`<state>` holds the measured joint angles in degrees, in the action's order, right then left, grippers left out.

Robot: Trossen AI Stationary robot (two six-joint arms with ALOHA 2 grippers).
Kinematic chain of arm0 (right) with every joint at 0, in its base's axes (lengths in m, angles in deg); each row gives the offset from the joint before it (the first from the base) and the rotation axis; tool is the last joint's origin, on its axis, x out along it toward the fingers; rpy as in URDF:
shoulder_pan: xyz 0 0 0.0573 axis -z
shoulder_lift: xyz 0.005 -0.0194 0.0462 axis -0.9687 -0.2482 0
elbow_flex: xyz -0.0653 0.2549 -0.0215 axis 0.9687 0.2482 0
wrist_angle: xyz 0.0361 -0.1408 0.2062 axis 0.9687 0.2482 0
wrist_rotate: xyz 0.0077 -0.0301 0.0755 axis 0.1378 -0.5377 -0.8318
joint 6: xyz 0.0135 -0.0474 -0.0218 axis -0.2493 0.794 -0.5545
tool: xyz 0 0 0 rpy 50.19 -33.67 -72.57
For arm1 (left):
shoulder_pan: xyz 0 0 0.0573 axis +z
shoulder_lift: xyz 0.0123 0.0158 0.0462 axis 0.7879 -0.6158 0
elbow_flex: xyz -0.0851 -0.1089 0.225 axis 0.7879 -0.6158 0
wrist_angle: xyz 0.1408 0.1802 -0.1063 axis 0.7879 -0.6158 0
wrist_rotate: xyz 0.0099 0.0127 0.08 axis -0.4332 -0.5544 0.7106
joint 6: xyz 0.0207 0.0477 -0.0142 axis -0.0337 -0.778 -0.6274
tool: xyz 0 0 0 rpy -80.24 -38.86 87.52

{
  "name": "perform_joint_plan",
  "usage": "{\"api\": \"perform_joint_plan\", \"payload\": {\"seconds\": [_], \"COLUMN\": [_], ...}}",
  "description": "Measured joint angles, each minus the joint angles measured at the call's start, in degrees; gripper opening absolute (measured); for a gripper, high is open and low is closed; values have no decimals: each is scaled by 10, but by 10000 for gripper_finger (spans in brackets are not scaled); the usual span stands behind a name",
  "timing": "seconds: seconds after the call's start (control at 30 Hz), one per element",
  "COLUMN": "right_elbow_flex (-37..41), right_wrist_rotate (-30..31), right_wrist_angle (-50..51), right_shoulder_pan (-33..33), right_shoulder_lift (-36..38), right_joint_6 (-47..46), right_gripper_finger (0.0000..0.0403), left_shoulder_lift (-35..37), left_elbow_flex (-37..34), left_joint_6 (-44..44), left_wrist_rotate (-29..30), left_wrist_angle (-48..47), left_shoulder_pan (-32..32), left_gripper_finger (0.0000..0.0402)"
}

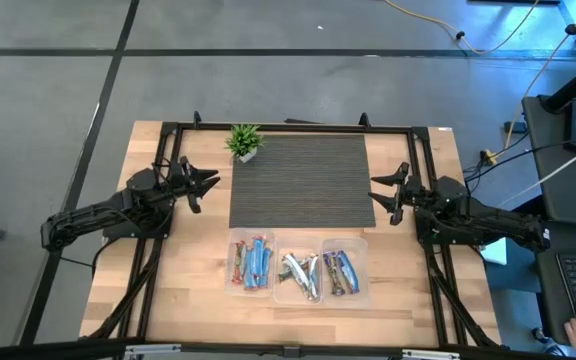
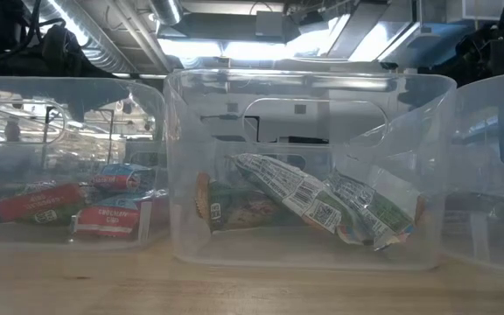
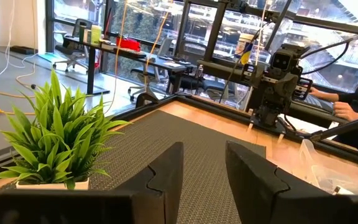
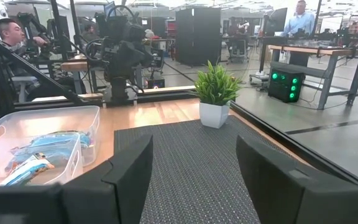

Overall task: Pick and place Granola Bars by type
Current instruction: Return to Home Position

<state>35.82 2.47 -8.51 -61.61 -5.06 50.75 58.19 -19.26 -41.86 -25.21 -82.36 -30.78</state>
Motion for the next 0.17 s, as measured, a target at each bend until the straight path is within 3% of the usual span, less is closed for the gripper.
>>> {"api": "perform_joint_plan", "payload": {"seconds": [0.17], "right_elbow_flex": [0], "right_wrist_rotate": [0], "right_wrist_angle": [0], "right_shoulder_pan": [0], "right_shoulder_lift": [0], "right_joint_6": [0], "right_gripper_finger": [234], "left_shoulder_lift": [0], "left_elbow_flex": [0], "left_joint_6": [0], "left_wrist_rotate": [0], "left_wrist_angle": [0], "left_shoulder_pan": [0], "left_gripper_finger": [115]}}
